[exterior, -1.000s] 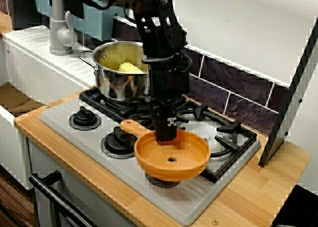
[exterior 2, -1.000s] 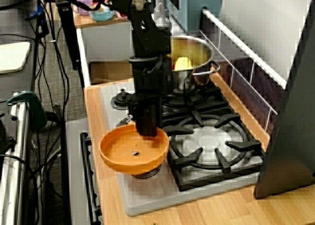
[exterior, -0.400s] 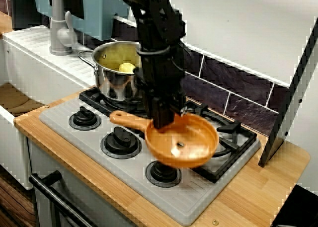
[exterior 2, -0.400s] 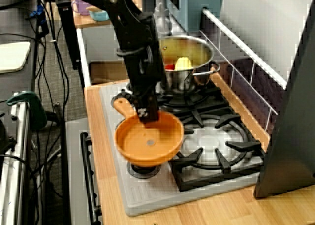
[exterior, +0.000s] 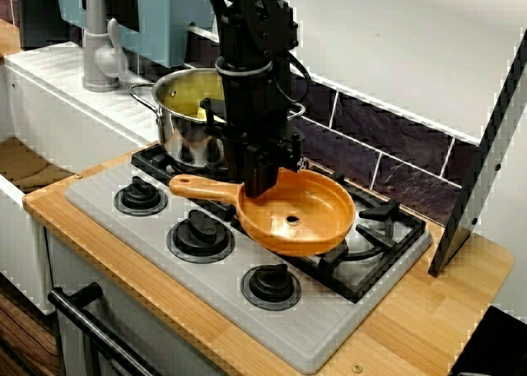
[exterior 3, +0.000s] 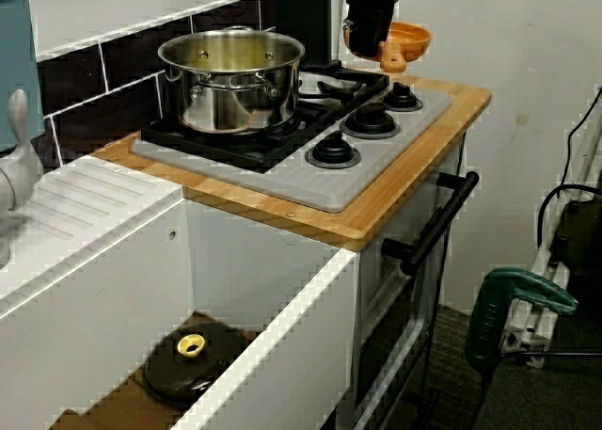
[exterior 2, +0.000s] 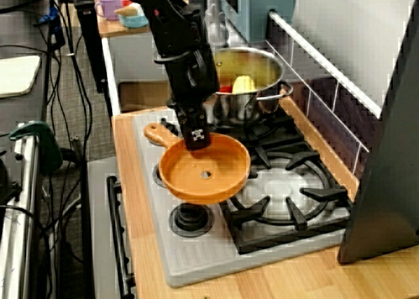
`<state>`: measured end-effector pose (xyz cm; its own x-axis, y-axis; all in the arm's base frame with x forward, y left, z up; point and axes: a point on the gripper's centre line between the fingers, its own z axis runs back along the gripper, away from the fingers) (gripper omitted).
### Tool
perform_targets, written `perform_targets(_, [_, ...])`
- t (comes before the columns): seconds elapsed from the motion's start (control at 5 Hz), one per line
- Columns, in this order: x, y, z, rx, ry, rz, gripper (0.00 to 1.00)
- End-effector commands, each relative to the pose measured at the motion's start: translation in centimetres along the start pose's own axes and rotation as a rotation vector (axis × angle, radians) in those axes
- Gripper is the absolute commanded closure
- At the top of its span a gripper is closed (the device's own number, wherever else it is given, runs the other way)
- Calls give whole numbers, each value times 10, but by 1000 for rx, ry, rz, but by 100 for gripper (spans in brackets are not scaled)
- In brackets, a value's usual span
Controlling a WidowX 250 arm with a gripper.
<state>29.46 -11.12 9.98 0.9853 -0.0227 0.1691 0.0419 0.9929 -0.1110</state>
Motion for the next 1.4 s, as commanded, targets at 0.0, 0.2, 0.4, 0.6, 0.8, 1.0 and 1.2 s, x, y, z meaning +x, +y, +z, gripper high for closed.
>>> perform_targets(0.0, [10,12,14,27,-31,287,100])
perform_targets(0.2, [11,11,7,29,-21,351,100])
perform_targets(0.4, [12,6,-2,28,-5,417,100])
perform_targets(0.6, [14,1,-10,28,5,480,100])
perform_targets(0.8, [16,-1,-18,30,16,527,100])
perform_targets(1.0, [19,-1,-23,29,22,549,100])
perform_targets(1.2, [20,0,-23,20,25,581,100])
